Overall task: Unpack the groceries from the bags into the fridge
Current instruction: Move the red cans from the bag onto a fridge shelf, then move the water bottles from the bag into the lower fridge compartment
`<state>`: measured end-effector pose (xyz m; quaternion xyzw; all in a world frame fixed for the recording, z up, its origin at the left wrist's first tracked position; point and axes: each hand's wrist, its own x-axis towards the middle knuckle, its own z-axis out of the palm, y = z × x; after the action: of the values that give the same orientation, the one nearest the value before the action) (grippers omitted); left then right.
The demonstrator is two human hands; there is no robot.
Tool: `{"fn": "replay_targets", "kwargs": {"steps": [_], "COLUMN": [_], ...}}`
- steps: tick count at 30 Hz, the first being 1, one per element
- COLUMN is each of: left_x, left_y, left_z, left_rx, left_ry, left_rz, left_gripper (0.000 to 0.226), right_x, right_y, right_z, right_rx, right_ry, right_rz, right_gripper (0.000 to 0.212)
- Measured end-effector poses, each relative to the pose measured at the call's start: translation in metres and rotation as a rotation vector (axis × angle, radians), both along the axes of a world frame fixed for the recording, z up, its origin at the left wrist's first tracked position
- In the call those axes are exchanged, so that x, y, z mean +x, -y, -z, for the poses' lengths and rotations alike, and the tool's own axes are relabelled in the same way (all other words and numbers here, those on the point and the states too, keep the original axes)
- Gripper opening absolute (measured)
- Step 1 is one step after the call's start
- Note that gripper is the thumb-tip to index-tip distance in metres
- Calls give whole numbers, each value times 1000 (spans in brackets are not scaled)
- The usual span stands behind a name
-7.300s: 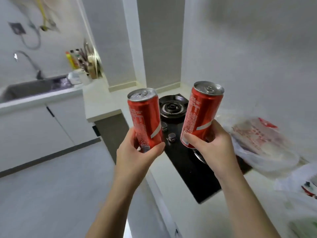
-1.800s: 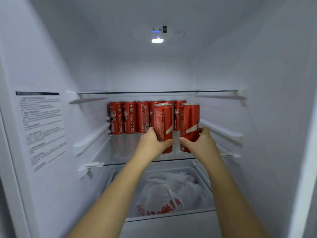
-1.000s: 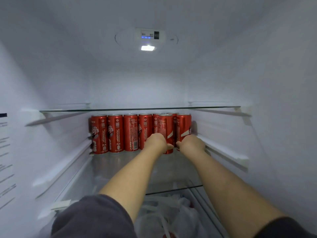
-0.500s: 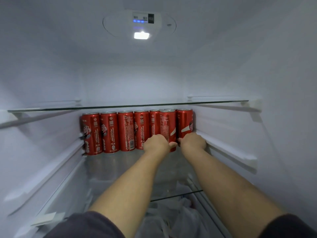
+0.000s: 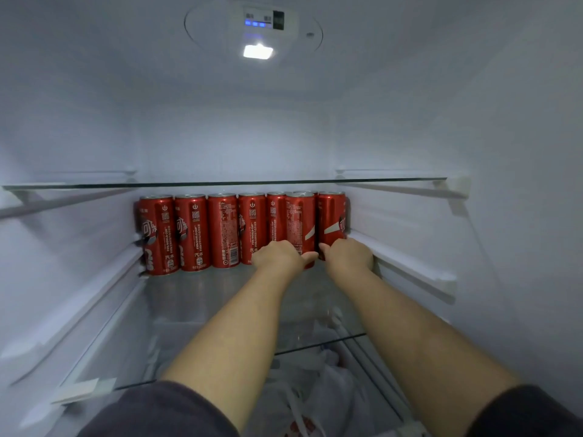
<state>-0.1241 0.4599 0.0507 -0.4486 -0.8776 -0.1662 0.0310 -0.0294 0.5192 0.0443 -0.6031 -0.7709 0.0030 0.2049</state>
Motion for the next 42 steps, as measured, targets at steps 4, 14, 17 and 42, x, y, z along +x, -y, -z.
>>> {"fn": "replay_targets", "kwargs": {"steps": [4,14,17,42], "left_x": [2,41,67,472], "left_y": [4,37,56,338], "left_z": [-6,-31,-30,113], "left_rx": [-93,-241,-224,706], "left_ry": [-30,-207,-217,-29], "left_rz": [28,9,65,1035], "left_gripper": [87,61,60,73], "right_x": [25,126,156,565], "right_y": [27,144,176,487], "right_z": [1,-20,-28,90], "right_rx": [46,451,430,501], "right_ry": [132,590,654,437], "right_rz": [-10,-79,-54,536], "right_gripper": [40,46,56,57]}}
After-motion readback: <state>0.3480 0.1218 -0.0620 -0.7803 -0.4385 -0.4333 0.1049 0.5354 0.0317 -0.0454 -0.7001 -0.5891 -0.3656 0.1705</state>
